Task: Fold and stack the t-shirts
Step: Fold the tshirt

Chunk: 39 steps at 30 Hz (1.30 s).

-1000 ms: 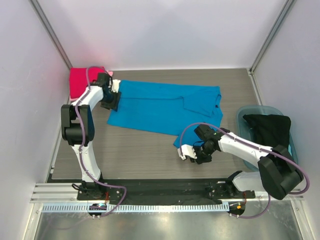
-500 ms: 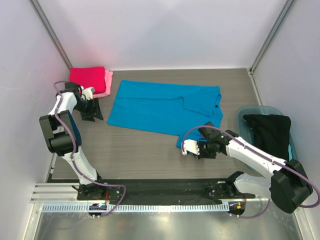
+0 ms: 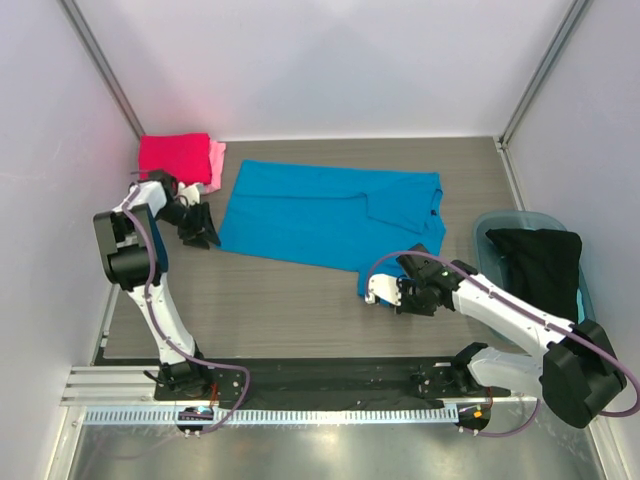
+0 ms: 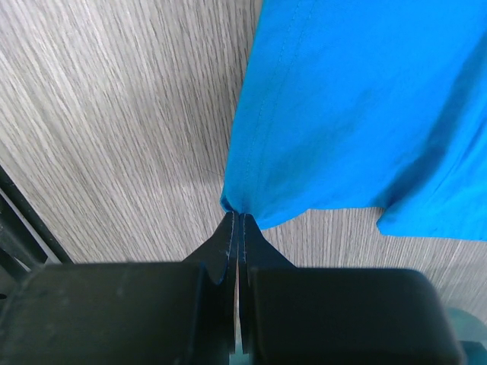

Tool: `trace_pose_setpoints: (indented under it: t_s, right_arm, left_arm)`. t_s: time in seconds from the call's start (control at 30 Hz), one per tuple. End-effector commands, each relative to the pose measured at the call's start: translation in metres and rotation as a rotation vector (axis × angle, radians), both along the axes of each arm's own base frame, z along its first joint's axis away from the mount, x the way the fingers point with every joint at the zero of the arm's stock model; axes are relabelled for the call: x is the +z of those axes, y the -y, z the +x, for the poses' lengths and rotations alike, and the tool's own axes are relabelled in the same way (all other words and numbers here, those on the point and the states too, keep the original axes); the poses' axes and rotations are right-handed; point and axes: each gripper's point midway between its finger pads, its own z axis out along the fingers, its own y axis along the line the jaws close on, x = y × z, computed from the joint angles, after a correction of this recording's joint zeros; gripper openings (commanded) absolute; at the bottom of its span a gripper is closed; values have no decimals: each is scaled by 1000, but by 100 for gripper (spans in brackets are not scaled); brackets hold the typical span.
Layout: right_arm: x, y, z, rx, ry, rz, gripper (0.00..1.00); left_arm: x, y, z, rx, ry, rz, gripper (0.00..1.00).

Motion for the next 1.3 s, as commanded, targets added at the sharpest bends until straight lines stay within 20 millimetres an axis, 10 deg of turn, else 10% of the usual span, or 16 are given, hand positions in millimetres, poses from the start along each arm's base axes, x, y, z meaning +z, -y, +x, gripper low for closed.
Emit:
trace_pose_setpoints:
  t_s: [0.0,0.37,0.9,1.27]
  right_arm:
    - [5,2,3,-22,32,-2,1]
    - [12,8,16,-114,89,22,1]
    - [107,32,49,-418,270,132,1]
    - [137,44,88,-487,380,157,1]
  left_arm:
    - [0,4,8,-6,10,-9,41]
    - [8,12,-11,-34,3,-34,0]
    - [82,28,-35,-70,183,-25,0]
    - [85,29,-16,-100,215,-7,0]
